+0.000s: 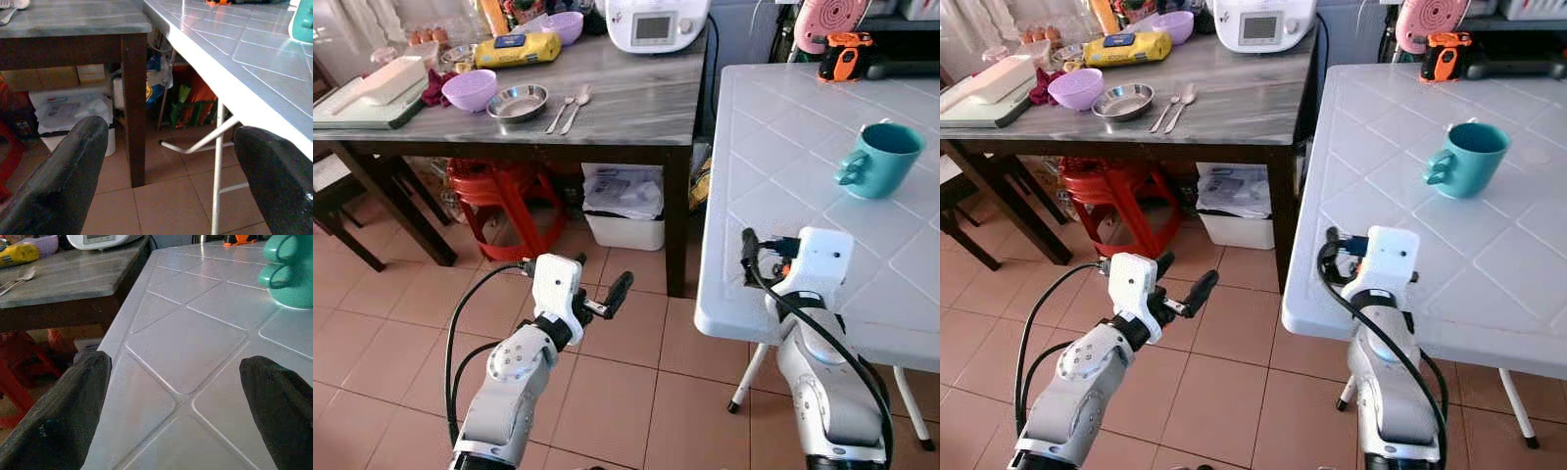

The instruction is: Setting the table

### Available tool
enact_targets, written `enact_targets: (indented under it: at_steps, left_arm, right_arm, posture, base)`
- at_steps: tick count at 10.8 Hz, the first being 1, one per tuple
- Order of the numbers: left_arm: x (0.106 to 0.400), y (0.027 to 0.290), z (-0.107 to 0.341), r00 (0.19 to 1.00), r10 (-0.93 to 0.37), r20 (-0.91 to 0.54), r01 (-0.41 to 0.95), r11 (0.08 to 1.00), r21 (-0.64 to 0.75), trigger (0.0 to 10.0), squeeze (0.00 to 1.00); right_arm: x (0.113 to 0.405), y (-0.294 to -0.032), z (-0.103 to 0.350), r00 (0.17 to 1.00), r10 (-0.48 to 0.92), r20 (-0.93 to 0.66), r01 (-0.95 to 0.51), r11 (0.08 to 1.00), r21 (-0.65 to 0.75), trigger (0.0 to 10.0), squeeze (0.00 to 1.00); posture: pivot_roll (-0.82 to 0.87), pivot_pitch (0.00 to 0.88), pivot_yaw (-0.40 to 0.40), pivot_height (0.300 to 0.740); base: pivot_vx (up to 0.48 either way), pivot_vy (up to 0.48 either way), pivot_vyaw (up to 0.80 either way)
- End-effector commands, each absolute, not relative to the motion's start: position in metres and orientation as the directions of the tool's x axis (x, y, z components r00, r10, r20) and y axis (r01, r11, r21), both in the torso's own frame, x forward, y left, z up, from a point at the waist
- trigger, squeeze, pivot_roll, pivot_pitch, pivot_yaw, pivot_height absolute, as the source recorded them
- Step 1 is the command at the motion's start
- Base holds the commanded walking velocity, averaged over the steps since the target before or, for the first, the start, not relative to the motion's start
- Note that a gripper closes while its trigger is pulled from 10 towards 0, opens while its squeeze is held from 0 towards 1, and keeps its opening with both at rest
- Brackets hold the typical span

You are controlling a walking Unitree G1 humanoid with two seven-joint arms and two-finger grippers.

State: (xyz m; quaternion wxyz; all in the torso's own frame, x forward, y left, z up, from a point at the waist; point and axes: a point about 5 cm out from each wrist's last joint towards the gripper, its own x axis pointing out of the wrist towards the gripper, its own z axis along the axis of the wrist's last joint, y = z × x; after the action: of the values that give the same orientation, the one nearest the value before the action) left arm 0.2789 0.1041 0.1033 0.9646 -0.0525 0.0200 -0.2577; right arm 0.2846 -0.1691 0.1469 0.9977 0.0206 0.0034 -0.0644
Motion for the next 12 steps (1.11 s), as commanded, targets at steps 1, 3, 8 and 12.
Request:
enact_targets:
  at_steps: [1,3,8,12]
  left_arm:
    - [0.2796,0.1084,0.1044,0.87,-0.493,-0.01,0.49,0.866,-0.099,10.0,0.0]
    - [0.2802,0.1095,0.1043,0.871,-0.492,-0.011,0.489,0.867,-0.097,10.0,0.0]
    - [0.2866,0.1177,0.1101,0.901,-0.431,0.052,0.432,0.902,-0.015,10.0,0.0]
    - [0.2846,0.1132,0.1107,0.876,-0.478,0.066,0.481,0.875,-0.045,10.0,0.0]
  right_arm:
    - [0.2826,-0.1685,0.148,0.992,-0.126,-0.003,0.126,0.991,0.037,10.0,0.0]
    - [0.2833,-0.1668,0.1485,0.992,-0.125,0.002,0.125,0.991,0.039,10.0,0.0]
    - [0.2856,-0.1644,0.1487,0.993,-0.116,0.02,0.116,0.993,0.026,10.0,0.0]
    - [0.2862,-0.1657,0.1483,0.992,-0.123,0.025,0.123,0.992,0.027,10.0,0.0]
  posture:
    - [-0.12,0.104,0.146,0.74]
    - [-0.12,0.102,0.145,0.74]
    - [-0.11,0.092,0.151,0.74]
    - [-0.11,0.098,0.158,0.74]
  base:
    - [0.0,-0.379,0.0]
    - [0.0,-0.373,-0.21]
    - [0.0,-0.15,0.0]
    - [0.0,0.0,0.0]
